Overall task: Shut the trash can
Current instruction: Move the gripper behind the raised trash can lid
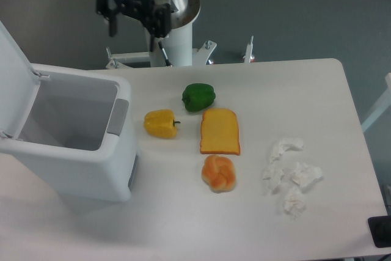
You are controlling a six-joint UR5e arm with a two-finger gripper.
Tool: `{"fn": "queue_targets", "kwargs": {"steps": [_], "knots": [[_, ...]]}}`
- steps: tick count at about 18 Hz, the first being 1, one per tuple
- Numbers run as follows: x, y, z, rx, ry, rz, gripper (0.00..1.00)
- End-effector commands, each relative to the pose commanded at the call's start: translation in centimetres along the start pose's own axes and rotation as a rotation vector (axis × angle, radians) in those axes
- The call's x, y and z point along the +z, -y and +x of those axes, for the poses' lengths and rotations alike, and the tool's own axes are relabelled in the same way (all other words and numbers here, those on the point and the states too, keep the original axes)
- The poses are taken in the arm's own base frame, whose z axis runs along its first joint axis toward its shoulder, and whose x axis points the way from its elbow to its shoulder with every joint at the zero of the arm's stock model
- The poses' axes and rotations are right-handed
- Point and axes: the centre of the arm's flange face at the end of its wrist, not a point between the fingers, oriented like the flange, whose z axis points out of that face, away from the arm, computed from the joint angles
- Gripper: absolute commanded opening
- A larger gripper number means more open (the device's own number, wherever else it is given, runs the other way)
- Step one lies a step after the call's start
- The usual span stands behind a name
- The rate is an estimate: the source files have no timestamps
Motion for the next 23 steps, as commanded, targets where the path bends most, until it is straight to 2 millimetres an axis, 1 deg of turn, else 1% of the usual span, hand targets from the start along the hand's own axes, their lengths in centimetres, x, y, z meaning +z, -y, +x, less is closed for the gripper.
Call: {"fn": "queue_targets", "kwargs": {"steps": [6,8,10,12,16,19,23], "knots": [[-0.1,1.0,3.6,-0.047,-0.049,0.024,1.00],[-0.3,1.6,3.9,-0.059,-0.045,0.059,1.00],[-0.9,2.5,4.6,-0.104,-0.049,0.125,1.00],[-1.4,3.0,5.2,-0.109,-0.049,0.155,1.00],[-1.0,3.7,6.3,-0.085,-0.067,0.150,1.00],[-0.6,5.2,6.8,-0.080,-0.083,0.158,1.00],[-0.4,6.5,7.2,-0.082,-0.086,0.177,1.00]]}}
